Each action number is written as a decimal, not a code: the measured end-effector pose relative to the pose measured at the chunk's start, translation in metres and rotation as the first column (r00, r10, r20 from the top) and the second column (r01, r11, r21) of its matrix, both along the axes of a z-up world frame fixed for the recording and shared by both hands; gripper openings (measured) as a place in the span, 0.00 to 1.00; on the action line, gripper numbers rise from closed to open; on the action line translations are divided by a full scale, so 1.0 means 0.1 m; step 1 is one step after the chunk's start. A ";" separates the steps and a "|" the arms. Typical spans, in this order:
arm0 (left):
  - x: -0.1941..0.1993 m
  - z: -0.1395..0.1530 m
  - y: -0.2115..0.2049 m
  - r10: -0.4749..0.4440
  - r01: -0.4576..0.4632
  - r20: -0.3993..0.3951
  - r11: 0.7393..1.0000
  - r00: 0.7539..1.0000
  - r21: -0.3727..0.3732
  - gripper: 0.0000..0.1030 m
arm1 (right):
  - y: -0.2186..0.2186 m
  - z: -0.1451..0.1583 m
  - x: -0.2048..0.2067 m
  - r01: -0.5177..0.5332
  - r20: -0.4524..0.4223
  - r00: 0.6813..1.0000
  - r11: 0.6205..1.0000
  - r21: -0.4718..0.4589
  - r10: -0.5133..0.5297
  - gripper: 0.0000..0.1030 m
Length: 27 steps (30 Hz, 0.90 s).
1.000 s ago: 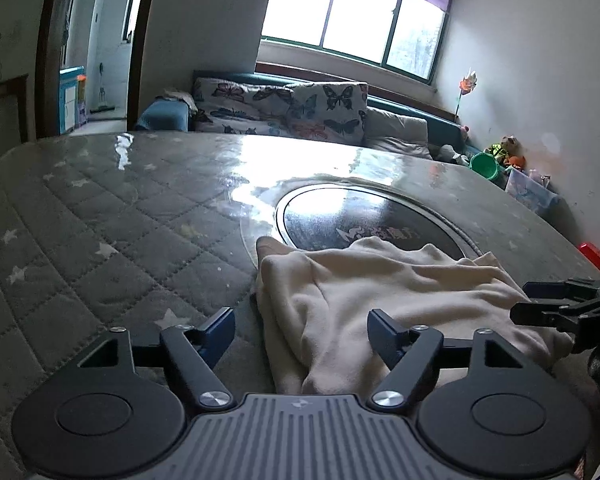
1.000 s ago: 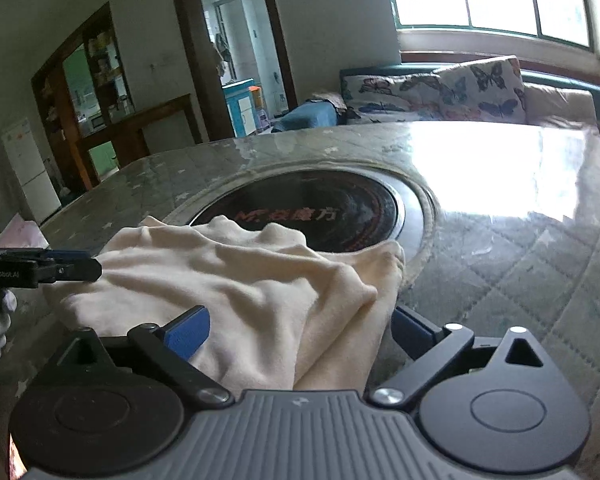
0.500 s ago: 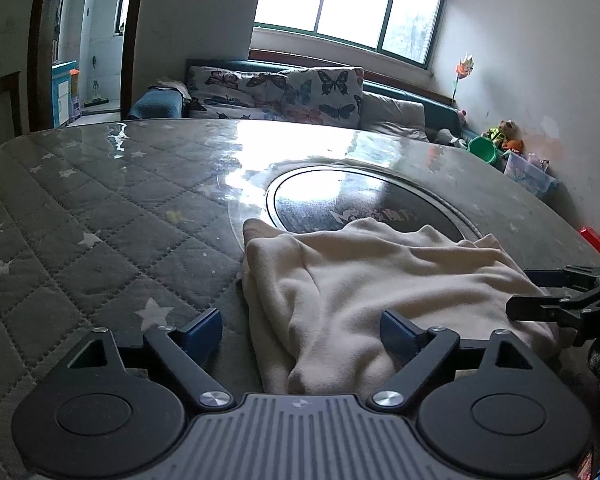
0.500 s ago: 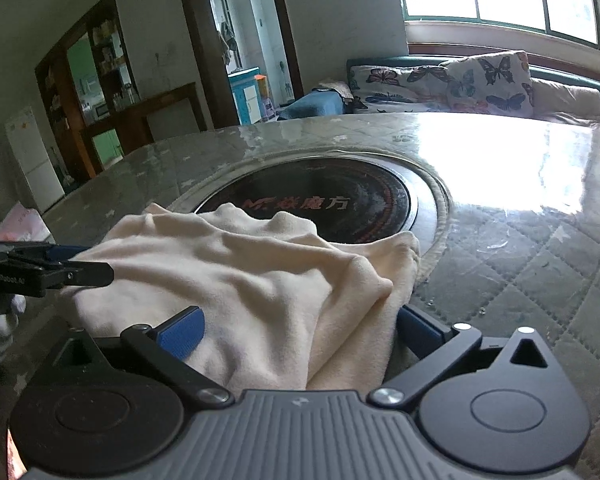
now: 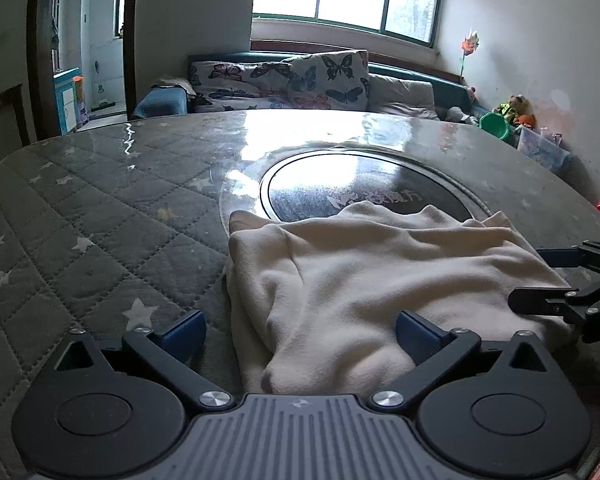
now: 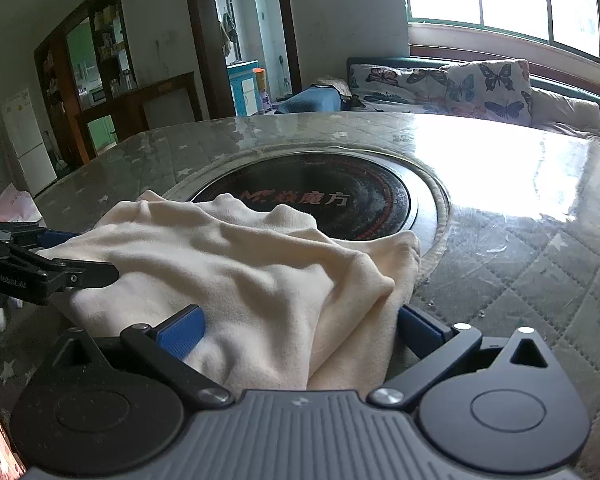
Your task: Fold clothes
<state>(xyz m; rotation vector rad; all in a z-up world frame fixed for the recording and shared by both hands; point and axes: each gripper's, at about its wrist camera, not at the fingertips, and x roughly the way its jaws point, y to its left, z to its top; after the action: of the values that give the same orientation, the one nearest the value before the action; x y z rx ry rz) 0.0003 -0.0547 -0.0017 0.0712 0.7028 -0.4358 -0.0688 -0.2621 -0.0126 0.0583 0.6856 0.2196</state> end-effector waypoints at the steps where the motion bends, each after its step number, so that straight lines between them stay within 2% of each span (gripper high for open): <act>1: 0.00 0.00 0.00 0.003 -0.003 -0.001 1.000 1.000 -0.001 1.00 | 0.00 0.00 0.00 0.000 0.000 1.000 1.000 -0.003 0.000 1.00; 22: 0.02 0.02 -0.04 0.005 -0.005 -0.022 1.000 1.000 0.008 1.00 | 0.00 -0.02 0.00 -0.002 -0.001 1.000 1.000 -0.028 0.002 1.00; 24: 0.02 0.03 -0.04 0.000 0.000 -0.028 1.000 1.000 0.004 0.98 | 0.00 -0.02 0.00 -0.002 -0.001 1.000 1.000 -0.027 0.002 1.00; 26: 0.00 0.04 -0.04 -0.016 0.016 -0.026 1.000 1.000 -0.004 0.89 | 0.00 -0.01 0.00 -0.006 0.003 1.000 1.000 -0.022 0.006 1.00; 27: -0.01 0.05 -0.04 -0.025 0.025 -0.026 1.000 0.999 -0.012 0.86 | 0.00 -0.01 -0.01 -0.009 0.005 1.000 1.000 -0.018 0.009 0.96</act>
<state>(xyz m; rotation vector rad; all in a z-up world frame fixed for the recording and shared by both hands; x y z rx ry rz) -0.0007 -0.0590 0.0032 0.0632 0.7252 -0.4657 -0.0696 -0.2622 -0.0137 0.0371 0.6827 0.2222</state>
